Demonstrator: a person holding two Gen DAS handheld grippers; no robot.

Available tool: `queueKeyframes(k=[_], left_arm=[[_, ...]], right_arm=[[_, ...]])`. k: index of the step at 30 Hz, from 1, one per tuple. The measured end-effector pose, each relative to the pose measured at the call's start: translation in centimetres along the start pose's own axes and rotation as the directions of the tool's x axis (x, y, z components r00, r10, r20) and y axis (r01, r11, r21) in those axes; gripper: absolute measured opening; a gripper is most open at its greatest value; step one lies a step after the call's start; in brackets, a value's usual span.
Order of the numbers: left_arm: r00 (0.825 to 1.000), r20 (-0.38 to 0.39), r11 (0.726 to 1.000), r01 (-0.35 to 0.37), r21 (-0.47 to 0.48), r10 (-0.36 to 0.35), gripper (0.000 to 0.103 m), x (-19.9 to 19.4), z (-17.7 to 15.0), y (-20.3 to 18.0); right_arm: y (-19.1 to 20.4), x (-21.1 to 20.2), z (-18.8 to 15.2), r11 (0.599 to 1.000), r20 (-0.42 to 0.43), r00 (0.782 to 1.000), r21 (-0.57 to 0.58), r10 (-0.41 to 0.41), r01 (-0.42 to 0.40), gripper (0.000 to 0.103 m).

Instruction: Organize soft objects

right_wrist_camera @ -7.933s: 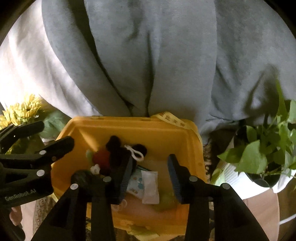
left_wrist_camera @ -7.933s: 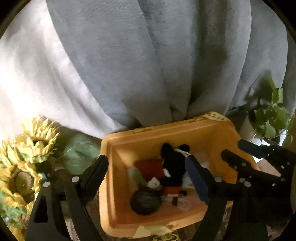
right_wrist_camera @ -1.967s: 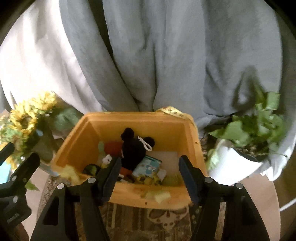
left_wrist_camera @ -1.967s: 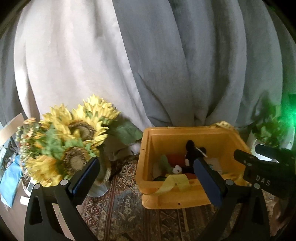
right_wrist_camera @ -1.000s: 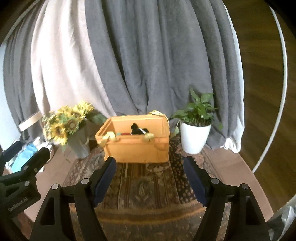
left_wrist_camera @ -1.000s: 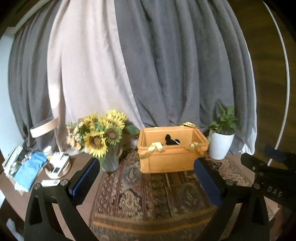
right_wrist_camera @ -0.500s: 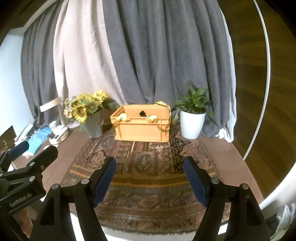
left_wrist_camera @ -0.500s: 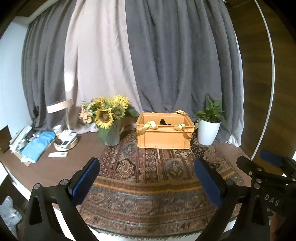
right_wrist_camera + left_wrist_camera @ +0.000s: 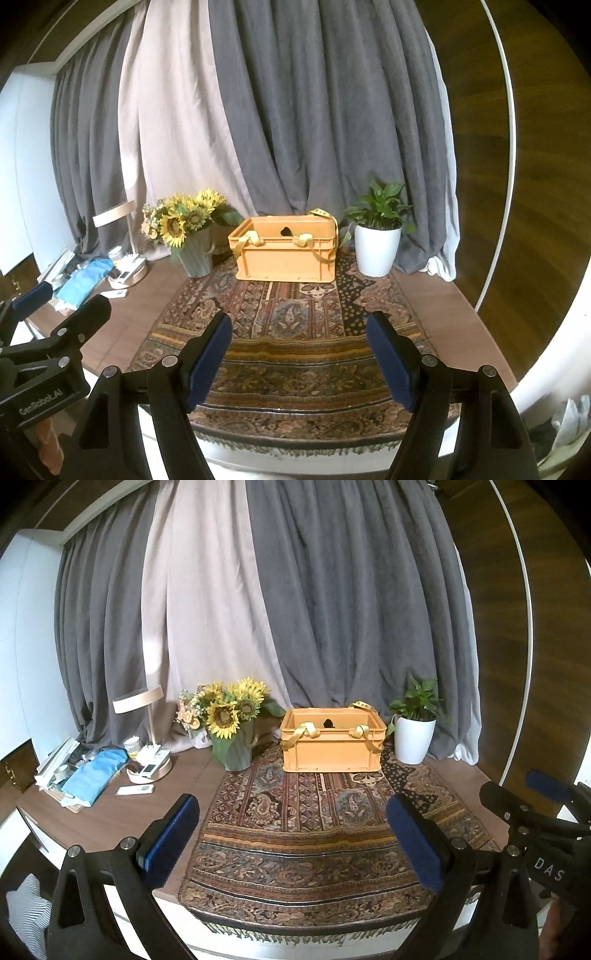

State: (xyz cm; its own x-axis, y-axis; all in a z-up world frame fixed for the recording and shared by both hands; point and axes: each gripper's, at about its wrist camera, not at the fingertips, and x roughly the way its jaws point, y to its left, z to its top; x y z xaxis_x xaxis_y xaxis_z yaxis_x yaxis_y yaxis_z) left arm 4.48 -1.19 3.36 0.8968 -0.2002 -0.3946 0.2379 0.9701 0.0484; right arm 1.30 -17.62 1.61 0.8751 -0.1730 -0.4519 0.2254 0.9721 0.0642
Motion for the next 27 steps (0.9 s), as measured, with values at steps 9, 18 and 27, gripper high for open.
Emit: queueKeyframes(k=[9,18,27], left_arm=[[1.000,0.021,1.000,-0.003,0.011,0.003,0.103,-1.1,-0.3,-0.2],[1.000,0.030,1.000,-0.004,0.016,0.003,0.103,-1.6,-0.1,-0.4],[1.000,0.030,1.000,-0.006,0.016,0.006,0.103,-1.6,0.0,-0.6]], right_arm=[[-0.4,-1.0,-0.4,1.000,0.001,1.000,0.005,-0.004,0.004,0.076],[-0.8,-1.6,-0.4,1.000,0.008,1.000,0.006,-0.005,0.005,0.076],[-1.0,-1.8,-0.6,1.000,0.007,1.000,0.005,-0.010,0.010,0.076]])
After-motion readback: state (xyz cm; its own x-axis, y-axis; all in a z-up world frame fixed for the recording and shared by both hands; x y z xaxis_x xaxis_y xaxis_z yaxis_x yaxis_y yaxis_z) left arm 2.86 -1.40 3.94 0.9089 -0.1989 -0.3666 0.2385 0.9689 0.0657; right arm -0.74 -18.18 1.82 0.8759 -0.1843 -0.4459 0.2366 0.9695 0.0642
